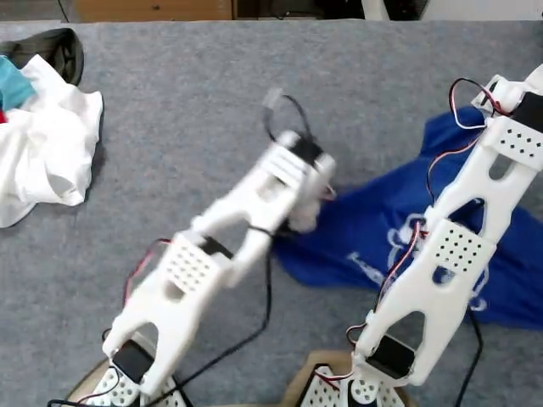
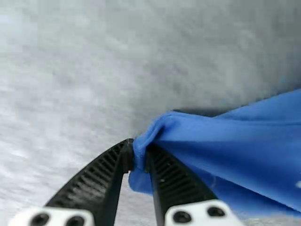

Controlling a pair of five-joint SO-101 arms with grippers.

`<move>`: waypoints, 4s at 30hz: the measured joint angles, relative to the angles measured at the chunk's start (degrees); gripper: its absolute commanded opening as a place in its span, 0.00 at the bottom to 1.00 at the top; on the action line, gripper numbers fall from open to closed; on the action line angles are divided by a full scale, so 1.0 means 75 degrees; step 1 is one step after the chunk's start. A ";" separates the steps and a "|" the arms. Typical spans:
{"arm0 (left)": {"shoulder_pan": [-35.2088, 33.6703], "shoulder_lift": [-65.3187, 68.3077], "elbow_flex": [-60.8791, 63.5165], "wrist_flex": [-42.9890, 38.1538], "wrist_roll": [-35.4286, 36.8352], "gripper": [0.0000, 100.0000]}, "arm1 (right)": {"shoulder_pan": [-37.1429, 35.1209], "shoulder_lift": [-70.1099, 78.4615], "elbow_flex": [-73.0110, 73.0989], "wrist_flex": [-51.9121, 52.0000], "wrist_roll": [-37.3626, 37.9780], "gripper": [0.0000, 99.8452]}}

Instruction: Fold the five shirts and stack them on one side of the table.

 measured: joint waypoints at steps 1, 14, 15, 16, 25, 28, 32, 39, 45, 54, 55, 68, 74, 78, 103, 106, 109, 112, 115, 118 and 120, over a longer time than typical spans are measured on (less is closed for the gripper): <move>-0.0270 -0.0223 -0.0094 0.0012 -0.0129 0.02 | 0.0000 0.0000 0.0000 0.0047 0.0000 0.01; -0.2567 -0.4079 -0.1125 0.0105 -0.1946 0.02 | -0.0715 -0.1606 0.0000 0.0059 0.0000 0.01; -0.2626 -0.4396 -0.1125 0.0105 -0.2098 0.02 | -0.0727 -0.1875 0.0000 -0.0059 0.0000 0.01; -0.2696 -0.4724 -0.1125 0.0105 -0.2215 0.02 | -0.0738 -0.2145 0.0000 -0.0176 0.0000 0.01; -0.3270 -0.7666 -0.1125 0.0105 -0.2532 0.02 | -0.0738 -0.4900 0.0000 -0.0633 0.0000 0.01; -0.3493 -0.8651 -0.1067 0.0105 -0.2590 0.02 | -0.0738 -0.5720 -0.0012 -0.0633 0.0000 0.01; -0.3892 -1.0104 -0.0821 0.0105 -0.3012 0.02 | -0.0738 -0.6634 -0.0023 -0.0633 0.0000 0.01; -0.4958 -1.2683 0.0363 0.0105 -0.3903 0.02 | -0.0738 -0.7807 -0.0316 -0.0551 0.0000 0.01; -0.5533 -1.3785 0.1325 0.0105 -0.4173 0.02 | -0.0738 -0.8381 -0.0352 -0.0352 0.0000 0.01; -0.5837 -1.3773 0.2122 -0.0223 -0.4185 0.02 | -0.0738 -0.8533 -0.0445 -0.0352 0.0000 0.01; -0.5837 -1.3667 0.2344 -0.0457 -0.4185 0.02 | -0.0738 -0.8428 -0.0445 -0.0352 0.0000 0.01; -0.5814 -1.2542 0.8334 -0.6658 -0.4185 0.02 | -0.2145 -0.4138 -0.0305 -0.0563 0.0000 0.01; -0.5790 -1.1311 1.0760 -1.0045 -0.4185 0.02 | -0.2497 -0.1606 -0.0281 -0.2286 0.0000 0.01; -0.5790 -1.0010 1.0831 -1.0925 -0.4196 0.02 | -0.2532 -0.0844 -0.0270 -0.3446 0.0000 0.01; -0.5837 -0.6037 0.5310 -0.8486 -0.3352 0.02 | -0.2544 -0.0738 -0.0258 -0.6670 0.1524 0.01; -0.5837 -0.6037 0.5275 -0.8381 -0.3352 0.02 | -0.2555 -0.0738 -0.0258 -0.6670 0.1805 0.01; -0.5837 -0.6037 0.5275 -0.8252 -0.3352 0.02 | -0.2555 -0.0738 -0.0258 -0.6353 0.1875 0.01; -0.5849 -0.6037 0.5275 -0.7701 -0.3352 0.02 | -0.2555 -0.0738 -0.0258 -0.5568 0.1887 0.01; -0.5884 -0.6025 0.5275 -0.6963 -0.3516 0.02 | -0.2555 -0.0738 -0.0258 -0.4794 0.1887 0.01; -0.5884 -0.6025 0.5275 -0.6271 -0.3950 0.02 | -0.2555 -0.0738 -0.0258 -0.4196 0.1887 0.01; -0.5896 -0.6025 0.5275 -0.5767 -0.4220 0.02 | -0.2555 -0.0738 -0.0258 -0.3727 0.1887 0.01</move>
